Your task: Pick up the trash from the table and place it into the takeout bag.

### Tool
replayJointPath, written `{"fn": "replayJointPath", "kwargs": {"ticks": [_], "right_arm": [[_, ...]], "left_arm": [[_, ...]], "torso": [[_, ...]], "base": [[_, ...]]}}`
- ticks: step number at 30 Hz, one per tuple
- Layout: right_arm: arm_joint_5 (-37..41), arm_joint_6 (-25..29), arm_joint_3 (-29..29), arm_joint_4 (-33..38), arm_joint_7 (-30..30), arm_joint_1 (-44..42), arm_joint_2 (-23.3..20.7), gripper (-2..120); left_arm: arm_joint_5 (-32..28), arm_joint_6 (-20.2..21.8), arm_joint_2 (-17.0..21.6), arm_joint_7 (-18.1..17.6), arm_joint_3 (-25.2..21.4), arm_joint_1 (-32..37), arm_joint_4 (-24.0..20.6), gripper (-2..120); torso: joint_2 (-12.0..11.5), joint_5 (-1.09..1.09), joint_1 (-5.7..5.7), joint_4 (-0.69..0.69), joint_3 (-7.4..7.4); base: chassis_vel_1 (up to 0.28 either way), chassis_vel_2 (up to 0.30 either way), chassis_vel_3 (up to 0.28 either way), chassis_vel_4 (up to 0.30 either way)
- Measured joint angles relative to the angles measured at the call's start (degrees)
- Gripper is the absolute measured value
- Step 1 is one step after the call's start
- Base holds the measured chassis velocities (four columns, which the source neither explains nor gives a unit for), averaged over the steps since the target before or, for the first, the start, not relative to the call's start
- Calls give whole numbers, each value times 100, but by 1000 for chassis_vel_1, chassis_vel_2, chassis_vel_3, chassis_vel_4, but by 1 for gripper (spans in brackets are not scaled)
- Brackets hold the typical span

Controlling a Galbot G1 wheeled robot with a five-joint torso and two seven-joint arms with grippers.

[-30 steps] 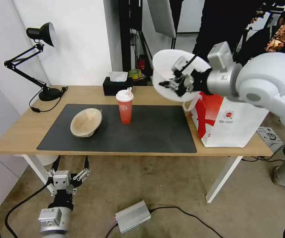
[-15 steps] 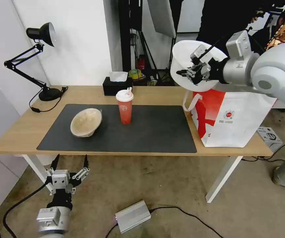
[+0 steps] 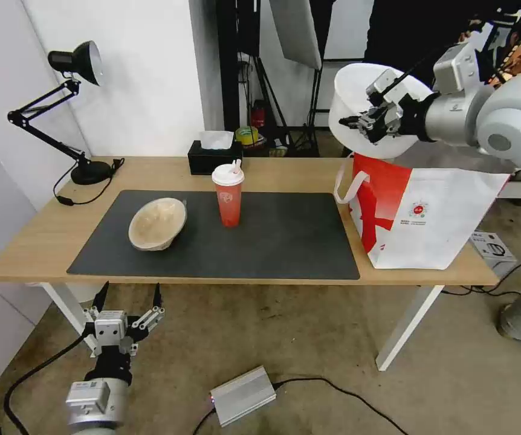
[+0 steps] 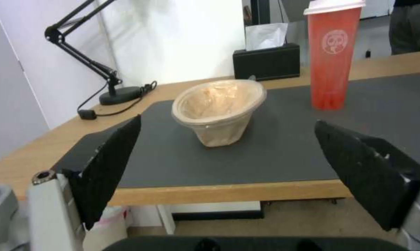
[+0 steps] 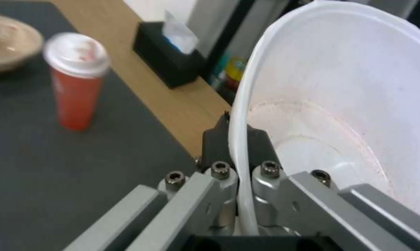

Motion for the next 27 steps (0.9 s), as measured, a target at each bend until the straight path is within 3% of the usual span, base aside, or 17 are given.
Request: {"fn": "replayJointPath", "kwargs": {"ticks": [10, 27], "right_arm": [[-282, 29, 95, -419, -196, -88, -56, 0], [-596, 133, 233, -544, -413, -310, -270, 0]], "left_arm": [[-10, 1, -2, 0, -5, 8, -5, 100], [-10, 0, -9, -1, -12, 20, -15, 100]], "torso": [[0, 1, 0, 0, 0], [0, 0, 0, 0, 0]], "base": [[0, 0, 0, 0], [0, 0, 0, 0]]}}
